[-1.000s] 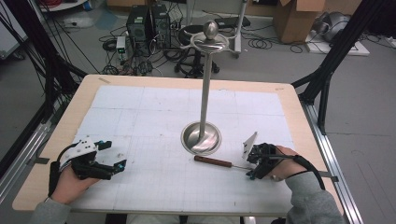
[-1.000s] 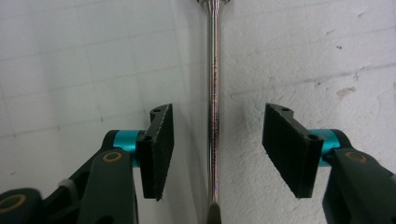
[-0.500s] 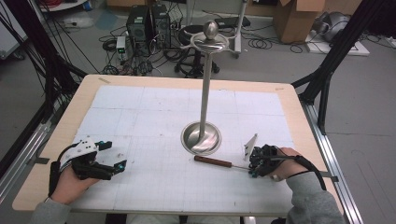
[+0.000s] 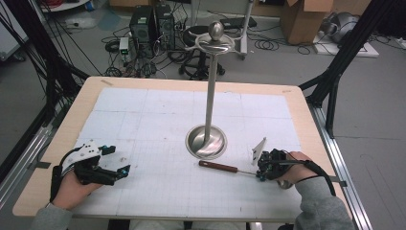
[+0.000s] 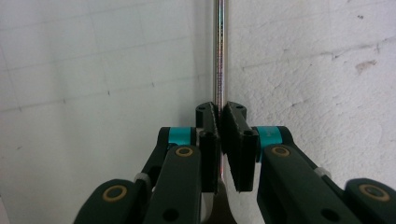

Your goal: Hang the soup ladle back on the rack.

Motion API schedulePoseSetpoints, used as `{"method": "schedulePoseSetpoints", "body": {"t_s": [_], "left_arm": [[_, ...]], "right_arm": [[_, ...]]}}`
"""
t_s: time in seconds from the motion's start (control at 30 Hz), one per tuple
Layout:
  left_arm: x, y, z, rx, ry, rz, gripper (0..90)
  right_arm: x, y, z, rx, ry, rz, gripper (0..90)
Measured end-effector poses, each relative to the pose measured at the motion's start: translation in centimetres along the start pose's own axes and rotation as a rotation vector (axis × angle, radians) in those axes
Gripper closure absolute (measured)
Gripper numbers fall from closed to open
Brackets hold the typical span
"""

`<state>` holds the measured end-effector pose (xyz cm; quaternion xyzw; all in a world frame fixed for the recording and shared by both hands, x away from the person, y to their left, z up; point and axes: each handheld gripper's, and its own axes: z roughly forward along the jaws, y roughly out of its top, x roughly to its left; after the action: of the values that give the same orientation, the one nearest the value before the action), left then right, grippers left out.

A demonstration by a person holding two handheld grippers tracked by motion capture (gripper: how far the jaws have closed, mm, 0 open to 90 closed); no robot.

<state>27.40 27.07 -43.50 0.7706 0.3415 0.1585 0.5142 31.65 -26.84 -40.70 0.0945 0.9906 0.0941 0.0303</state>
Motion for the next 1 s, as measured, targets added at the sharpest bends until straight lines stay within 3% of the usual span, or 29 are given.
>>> {"method": "schedulePoseSetpoints", "body": {"t_s": [0.2,0.33,0.47,0.77,1.0], "left_arm": [[0.0,0.0,0.0,-0.003,0.001,-0.001,2.2],[0.1,0.0,-0.1,-0.004,-0.001,0.0,2.2],[0.1,0.0,0.0,-0.004,0.0,0.0,2.2],[0.1,0.0,-0.1,-0.005,0.001,0.001,2.2],[0.1,0.0,-0.1,-0.009,0.004,0.0,2.2]], "right_arm": [[0.0,-0.2,-0.3,-0.018,0.002,-0.002,84.4],[-0.4,-0.7,-0.6,-0.08,0.034,0.047,84.3],[-0.5,-1.1,-1.1,-0.125,0.02,0.059,84.4],[0.0,-0.6,-2.3,-0.22,0.005,0.032,84.5],[0.0,-0.3,-2.5,-0.259,0.003,0.038,84.5]]}}
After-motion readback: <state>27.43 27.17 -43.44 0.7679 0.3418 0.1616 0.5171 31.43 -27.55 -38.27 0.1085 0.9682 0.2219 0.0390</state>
